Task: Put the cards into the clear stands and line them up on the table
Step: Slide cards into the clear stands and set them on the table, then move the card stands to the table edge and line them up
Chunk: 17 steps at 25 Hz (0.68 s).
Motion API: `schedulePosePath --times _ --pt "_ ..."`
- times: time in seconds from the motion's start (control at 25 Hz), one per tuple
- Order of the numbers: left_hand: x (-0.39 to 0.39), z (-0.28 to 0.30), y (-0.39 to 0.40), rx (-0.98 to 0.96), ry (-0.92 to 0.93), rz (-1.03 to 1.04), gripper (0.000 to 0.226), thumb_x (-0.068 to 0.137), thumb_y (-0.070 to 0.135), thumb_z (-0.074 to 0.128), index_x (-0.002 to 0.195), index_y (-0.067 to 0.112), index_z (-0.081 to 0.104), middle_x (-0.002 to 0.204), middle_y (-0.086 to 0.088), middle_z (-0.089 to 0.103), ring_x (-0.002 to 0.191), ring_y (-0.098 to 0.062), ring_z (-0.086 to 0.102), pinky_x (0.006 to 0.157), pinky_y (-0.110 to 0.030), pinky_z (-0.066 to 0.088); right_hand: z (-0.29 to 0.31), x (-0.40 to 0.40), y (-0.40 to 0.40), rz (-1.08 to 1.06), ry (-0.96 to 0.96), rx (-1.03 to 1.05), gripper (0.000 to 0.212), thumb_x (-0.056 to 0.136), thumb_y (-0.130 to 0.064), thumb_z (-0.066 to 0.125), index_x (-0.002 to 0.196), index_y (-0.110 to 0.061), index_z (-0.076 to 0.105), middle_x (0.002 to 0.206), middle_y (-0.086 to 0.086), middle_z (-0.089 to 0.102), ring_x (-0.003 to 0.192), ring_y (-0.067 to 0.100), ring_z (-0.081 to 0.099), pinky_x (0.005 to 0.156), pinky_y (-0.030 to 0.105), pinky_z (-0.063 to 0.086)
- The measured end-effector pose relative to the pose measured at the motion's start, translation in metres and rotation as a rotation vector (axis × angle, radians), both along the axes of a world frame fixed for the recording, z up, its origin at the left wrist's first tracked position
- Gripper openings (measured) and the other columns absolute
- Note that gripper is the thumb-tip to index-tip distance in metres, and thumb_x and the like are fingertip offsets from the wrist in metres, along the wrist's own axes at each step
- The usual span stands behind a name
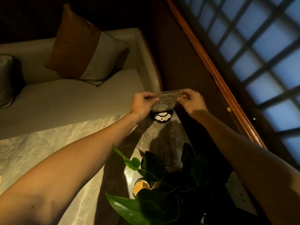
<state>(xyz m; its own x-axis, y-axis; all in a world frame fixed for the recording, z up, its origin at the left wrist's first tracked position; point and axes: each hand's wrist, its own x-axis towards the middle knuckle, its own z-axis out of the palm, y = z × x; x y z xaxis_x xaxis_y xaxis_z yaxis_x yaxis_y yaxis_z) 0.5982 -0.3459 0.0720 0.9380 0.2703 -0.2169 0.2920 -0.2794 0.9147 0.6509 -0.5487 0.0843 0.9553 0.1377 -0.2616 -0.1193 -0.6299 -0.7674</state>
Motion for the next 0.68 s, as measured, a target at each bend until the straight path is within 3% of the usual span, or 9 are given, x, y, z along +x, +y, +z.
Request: schedulePosePath --times 0.16,0.24,0.36,0.48,0.56,0.68 --pt "-0.021 0.030 0.017 0.030 -0.002 -0.054 0.034 0.088 0.024 0.075 0.118 0.009 0.071 0.103 0.002 0.068 0.089 -0.002 0.061 0.076 -0.007 0.045 0.032 -0.016 0.004 -0.075 -0.062 0.044 0.046 0.097 -0.021 0.065 0.140 -0.015 0.051 0.119 -0.003 0.063 0.103 0.010 0.065 0.089 0.028 0.056" --pt "-0.038 0.051 0.034 0.048 -0.034 -0.032 0.035 0.086 0.028 0.078 0.116 0.010 0.072 0.101 0.002 0.070 0.092 -0.007 0.065 0.080 -0.014 0.049 0.059 -0.027 0.013 -0.069 -0.139 0.027 0.047 0.096 -0.024 0.066 0.140 -0.014 0.052 0.118 -0.004 0.061 0.096 0.006 0.063 0.090 0.027 0.054" --pt "-0.073 0.087 0.066 0.090 -0.053 -0.030 0.039 0.084 0.035 0.079 0.116 0.013 0.072 0.106 0.002 0.073 0.102 -0.013 0.067 0.094 -0.028 0.053 0.102 -0.054 0.041 0.021 -0.204 0.035 0.047 0.097 -0.026 0.065 0.141 -0.015 0.053 0.121 -0.007 0.058 0.090 -0.004 0.057 0.081 0.014 0.043" --pt "-0.126 0.127 0.096 0.124 -0.070 -0.063 0.045 0.085 0.038 0.078 0.121 0.012 0.071 0.113 0.000 0.072 0.107 -0.012 0.065 0.097 -0.030 0.052 0.138 -0.094 0.078 0.124 -0.269 0.032 0.046 0.096 -0.030 0.066 0.139 -0.017 0.056 0.127 -0.008 0.060 0.108 0.002 0.057 0.082 0.013 0.043" --pt "-0.165 0.148 0.114 0.134 -0.077 -0.056 0.050 0.084 0.043 0.077 0.123 0.013 0.070 0.114 0.001 0.071 0.107 -0.011 0.065 0.096 -0.028 0.052 0.155 -0.124 0.105 0.187 -0.298 0.037 0.047 0.095 -0.035 0.067 0.138 -0.019 0.059 0.131 -0.004 0.063 0.117 0.009 0.059 0.093 0.024 0.050" --pt "-0.235 0.170 0.147 0.126 -0.101 0.008 0.058 0.081 0.054 0.076 0.126 0.018 0.068 0.116 0.007 0.070 0.106 -0.004 0.064 0.096 -0.026 0.051 0.167 -0.182 0.149 0.285 -0.296 0.066 0.053 0.092 -0.046 0.067 0.139 -0.021 0.060 0.136 -0.001 0.063 0.125 0.014 0.058 0.103 0.031 0.047"
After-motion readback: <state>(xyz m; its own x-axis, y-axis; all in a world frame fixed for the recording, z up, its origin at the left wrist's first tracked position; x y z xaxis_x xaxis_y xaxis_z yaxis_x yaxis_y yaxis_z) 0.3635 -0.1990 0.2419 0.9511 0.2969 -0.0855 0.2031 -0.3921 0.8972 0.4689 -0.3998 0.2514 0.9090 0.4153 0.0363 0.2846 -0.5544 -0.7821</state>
